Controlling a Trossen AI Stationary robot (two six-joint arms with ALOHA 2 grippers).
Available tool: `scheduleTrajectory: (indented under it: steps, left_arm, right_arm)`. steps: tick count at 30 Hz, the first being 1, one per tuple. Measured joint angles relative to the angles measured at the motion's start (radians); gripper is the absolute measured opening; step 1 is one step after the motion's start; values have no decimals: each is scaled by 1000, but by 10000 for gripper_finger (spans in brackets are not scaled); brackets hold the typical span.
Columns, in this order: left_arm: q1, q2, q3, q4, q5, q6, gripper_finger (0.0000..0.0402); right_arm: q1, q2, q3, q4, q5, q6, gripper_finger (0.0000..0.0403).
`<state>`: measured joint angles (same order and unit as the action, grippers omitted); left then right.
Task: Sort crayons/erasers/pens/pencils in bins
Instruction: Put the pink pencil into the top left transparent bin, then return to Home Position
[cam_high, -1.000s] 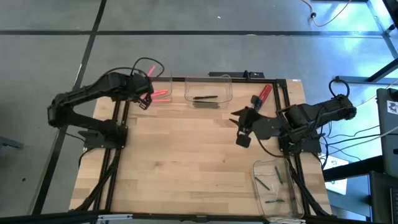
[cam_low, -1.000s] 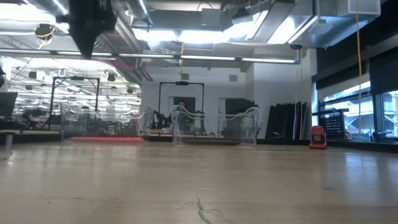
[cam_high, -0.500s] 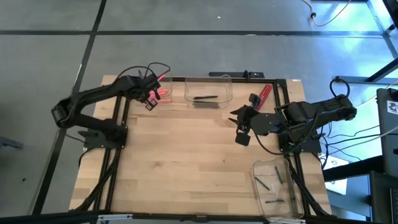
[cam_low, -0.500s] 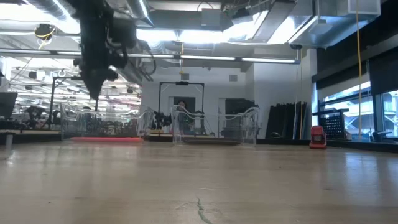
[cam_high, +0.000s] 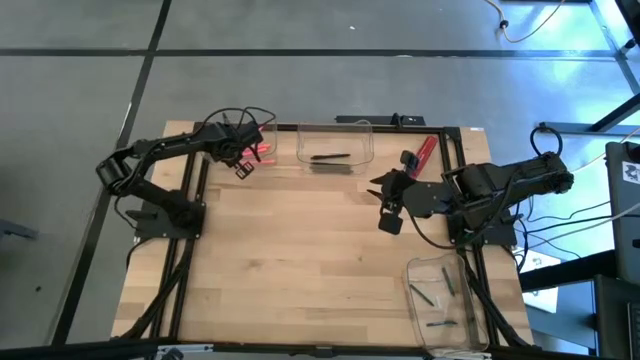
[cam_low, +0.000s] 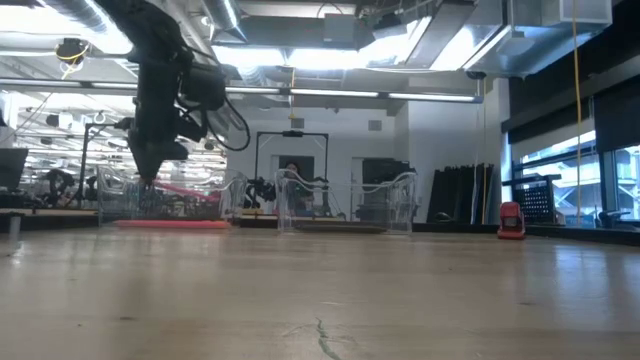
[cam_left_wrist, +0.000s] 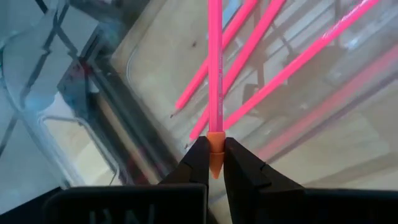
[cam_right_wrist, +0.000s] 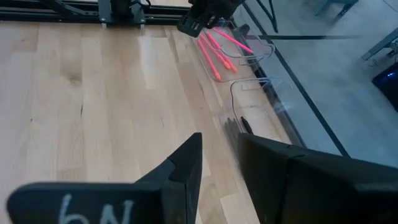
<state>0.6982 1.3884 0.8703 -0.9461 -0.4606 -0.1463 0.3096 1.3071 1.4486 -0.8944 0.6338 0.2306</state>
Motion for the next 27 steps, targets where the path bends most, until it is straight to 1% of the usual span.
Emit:
scheduleTrajectory:
  steps: [4, 13, 16, 21, 23, 25, 27]
  left_arm:
    - [5, 0, -1, 42, 11, 0, 30]
    - [23, 0, -1, 57, 0, -1, 96]
    - [29, 0, -1, 56, -16, -5, 104]
    - [27, -10, 0, 48, 0, -8, 93]
    - [22, -11, 8, 23, 38, -36, 79]
    - [18, -18, 28, -14, 93, -65, 59]
    - [-3, -32, 43, -41, 136, -69, 35]
  right_arm:
    - [0, 0, 0, 0, 0, 0, 106]
    - [0, 0, 0, 0, 1, 0, 106]
    - [0, 0, 0, 0, 1, 0, 106]
    - [0, 0, 0, 0, 4, 0, 106]
    - [0, -2, 0, 0, 26, 11, 102]
    - [0, -10, 0, -7, 50, 19, 89]
    - [0, -27, 0, -18, 53, 18, 66]
